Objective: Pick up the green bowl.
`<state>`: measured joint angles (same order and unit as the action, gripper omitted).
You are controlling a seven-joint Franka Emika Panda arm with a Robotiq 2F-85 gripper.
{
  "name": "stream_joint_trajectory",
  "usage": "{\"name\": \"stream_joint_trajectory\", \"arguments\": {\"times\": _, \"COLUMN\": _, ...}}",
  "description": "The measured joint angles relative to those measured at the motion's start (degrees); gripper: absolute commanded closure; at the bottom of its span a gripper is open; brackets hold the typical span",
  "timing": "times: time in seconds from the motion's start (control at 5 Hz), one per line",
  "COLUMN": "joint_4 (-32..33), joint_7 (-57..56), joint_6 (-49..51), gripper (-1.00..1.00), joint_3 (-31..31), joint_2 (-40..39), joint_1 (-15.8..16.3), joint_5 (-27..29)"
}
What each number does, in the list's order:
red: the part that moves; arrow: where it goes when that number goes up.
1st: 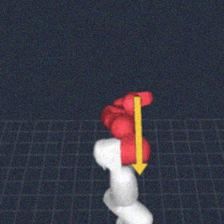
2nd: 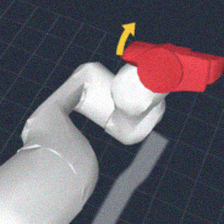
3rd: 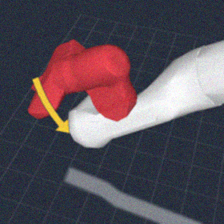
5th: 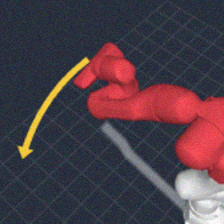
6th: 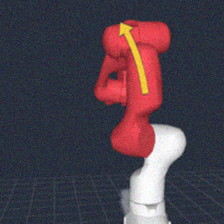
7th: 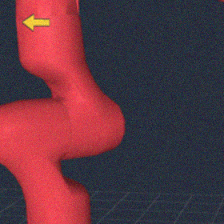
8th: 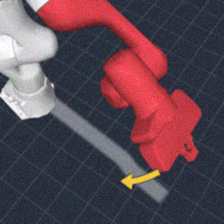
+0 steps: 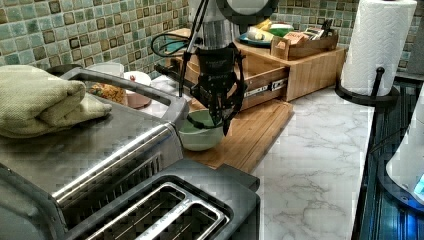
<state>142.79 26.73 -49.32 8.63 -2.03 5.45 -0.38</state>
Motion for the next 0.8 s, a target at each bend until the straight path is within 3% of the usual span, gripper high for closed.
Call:
{"name": "stream_joint_trajectory", "arguments": {"times": 0.4, "joint_4": -1.34, "joint_7": -9.76, "joint_6": 2.94, "gripper": 1.0, "joint_3": -2.0, "joint_2": 7.67, "joint_1": -0.82, "joint_5": 6.76}}
{"name": "stream_joint_trajectory", "arguments": {"times": 0.8, "joint_4": -11.64, "joint_7": -3.94, "joint_6": 23.35, "gripper": 1.0, "joint_3": -2.99, "joint_2": 11.22, "joint_1": -2.6, "joint_5": 6.58}}
